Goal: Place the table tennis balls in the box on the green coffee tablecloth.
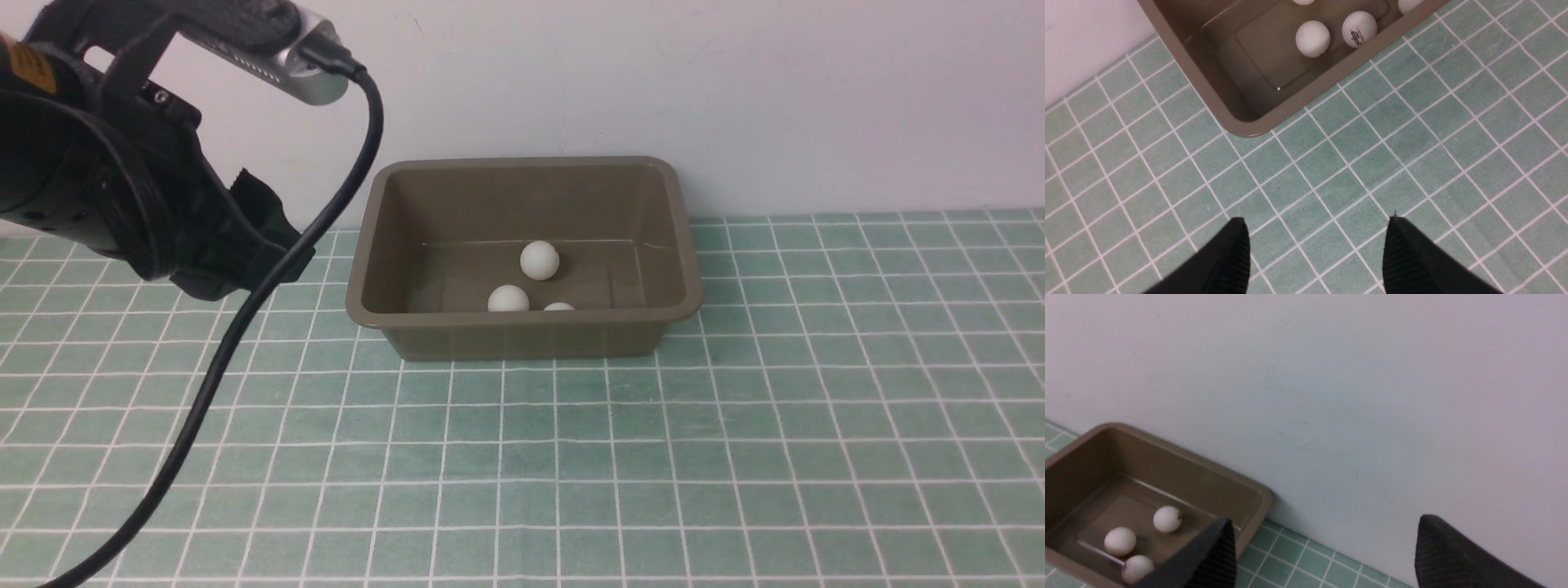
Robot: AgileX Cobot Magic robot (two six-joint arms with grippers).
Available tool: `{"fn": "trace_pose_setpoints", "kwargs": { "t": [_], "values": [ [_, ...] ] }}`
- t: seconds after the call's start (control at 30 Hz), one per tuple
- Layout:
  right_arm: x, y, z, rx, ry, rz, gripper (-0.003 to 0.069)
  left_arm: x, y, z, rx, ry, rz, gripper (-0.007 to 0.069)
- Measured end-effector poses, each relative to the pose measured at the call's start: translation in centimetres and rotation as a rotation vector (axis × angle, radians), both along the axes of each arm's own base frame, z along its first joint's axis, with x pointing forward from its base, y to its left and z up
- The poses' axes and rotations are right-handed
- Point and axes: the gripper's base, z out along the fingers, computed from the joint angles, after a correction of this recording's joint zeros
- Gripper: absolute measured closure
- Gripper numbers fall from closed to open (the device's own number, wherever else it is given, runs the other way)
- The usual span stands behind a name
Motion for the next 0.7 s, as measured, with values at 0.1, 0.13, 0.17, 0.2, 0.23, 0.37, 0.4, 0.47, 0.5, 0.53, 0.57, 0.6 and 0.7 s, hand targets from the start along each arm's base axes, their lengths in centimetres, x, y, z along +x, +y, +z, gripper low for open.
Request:
{"fn": "trace_pose_setpoints", "kwargs": {
  "t": [0.1, 0.13, 0.17, 0.2, 0.23, 0.37, 0.4, 0.47, 0.5, 0.53, 0.57, 0.6, 0.7],
  "values": [
    [-3.4, -0.6, -0.4, -0.008, 0.018, -0.014, 0.0125, 0.0, 0.0, 0.0, -0.001, -0.004, 0.001, 0.0230],
    [-4.4, -0.8, -0.8, -0.003, 0.020, -0.015, 0.0125, 0.0, 0.0, 0.0, -0.002, -0.004, 0.000, 0.0230],
    [-5.6, -1.0, -1.6, 0.001, 0.028, -0.017, 0.0125, 0.0, 0.0, 0.0, -0.003, -0.003, 0.000, 0.0230],
    [-6.6, -1.1, -2.2, 0.007, 0.024, -0.019, 0.0125, 0.0, 0.0, 0.0, -0.007, -0.002, 0.000, 0.0230],
    [-7.5, -1.2, -4.0, 0.012, 0.047, -0.019, 0.0125, 0.0, -0.1, 0.0, -0.011, -0.001, -0.001, 0.0230],
    [-10.1, -1.6, -10.3, 0.017, 0.100, -0.029, 0.0128, 0.0, -0.1, 0.1, -0.018, -0.004, -0.001, 0.0230],
    [-10.7, -1.7, -11.6, 0.016, 0.112, -0.032, 0.0131, 0.0, -0.1, 0.1, -0.019, -0.007, -0.001, 0.0230],
    [-11.7, -1.9, -13.8, 0.018, 0.115, -0.037, 0.0137, 0.0, -0.1, 0.1, -0.019, -0.007, -0.001, 0.0230],
    [-12.6, -2.1, -14.9, 0.022, 0.099, -0.040, 0.0141, 0.0, -0.1, 0.1, -0.019, -0.007, -0.001, 0.0230],
    [-13.4, -2.2, -16.1, 0.026, 0.083, -0.044, 0.0147, 0.0, -0.2, 0.1, -0.021, -0.006, -0.001, 0.0230],
    [-14.0, -2.4, -17.2, 0.029, 0.068, -0.048, 0.0153, 0.0, -0.2, 0.1, -0.022, -0.006, -0.001, 0.0230],
    [-14.7, -2.5, -18.2, 0.036, 0.037, -0.053, 0.0161, 0.0, -0.2, 0.1, -0.022, -0.007, -0.001, 0.0230],
    [-16.0, -2.8, -20.0, 0.048, -0.014, -0.059, 0.0179, 0.0, -0.2, 0.1, -0.022, -0.007, -0.001, 0.0230]
  ]
}}
